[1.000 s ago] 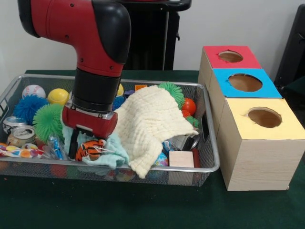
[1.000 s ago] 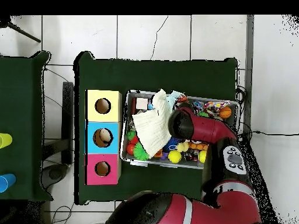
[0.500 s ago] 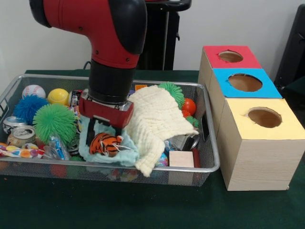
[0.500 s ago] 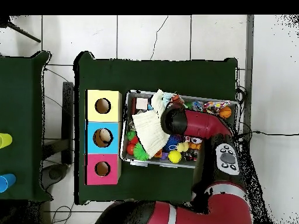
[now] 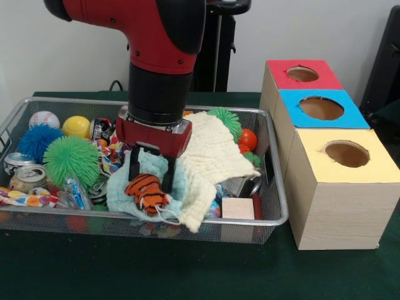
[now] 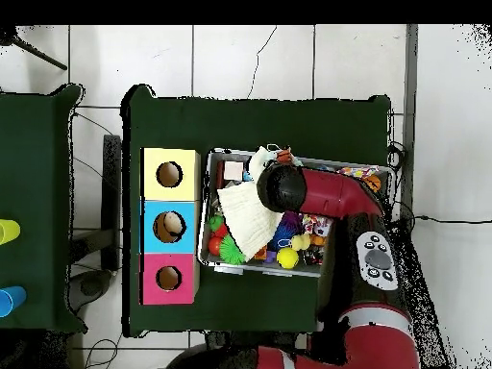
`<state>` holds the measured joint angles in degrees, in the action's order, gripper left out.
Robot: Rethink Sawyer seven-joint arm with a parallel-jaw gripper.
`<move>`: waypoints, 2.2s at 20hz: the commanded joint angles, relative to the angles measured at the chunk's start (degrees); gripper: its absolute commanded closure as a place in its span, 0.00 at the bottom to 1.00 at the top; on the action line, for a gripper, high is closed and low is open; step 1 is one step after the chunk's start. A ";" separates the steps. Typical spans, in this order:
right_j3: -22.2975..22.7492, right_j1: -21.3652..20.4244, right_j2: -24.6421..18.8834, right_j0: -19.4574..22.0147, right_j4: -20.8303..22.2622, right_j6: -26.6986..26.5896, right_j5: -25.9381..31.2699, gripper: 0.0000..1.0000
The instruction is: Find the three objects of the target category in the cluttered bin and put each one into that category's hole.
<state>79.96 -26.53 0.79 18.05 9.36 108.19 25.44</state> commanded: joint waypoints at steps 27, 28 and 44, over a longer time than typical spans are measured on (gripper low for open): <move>-5.50 5.06 1.33 -4.79 0.36 6.75 -5.29 1.00; -6.03 4.73 1.80 -5.02 0.25 6.64 -4.71 1.00; -21.60 8.90 2.19 -4.82 1.39 1.78 5.18 0.00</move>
<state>63.24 -21.11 4.93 11.00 10.46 108.19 27.07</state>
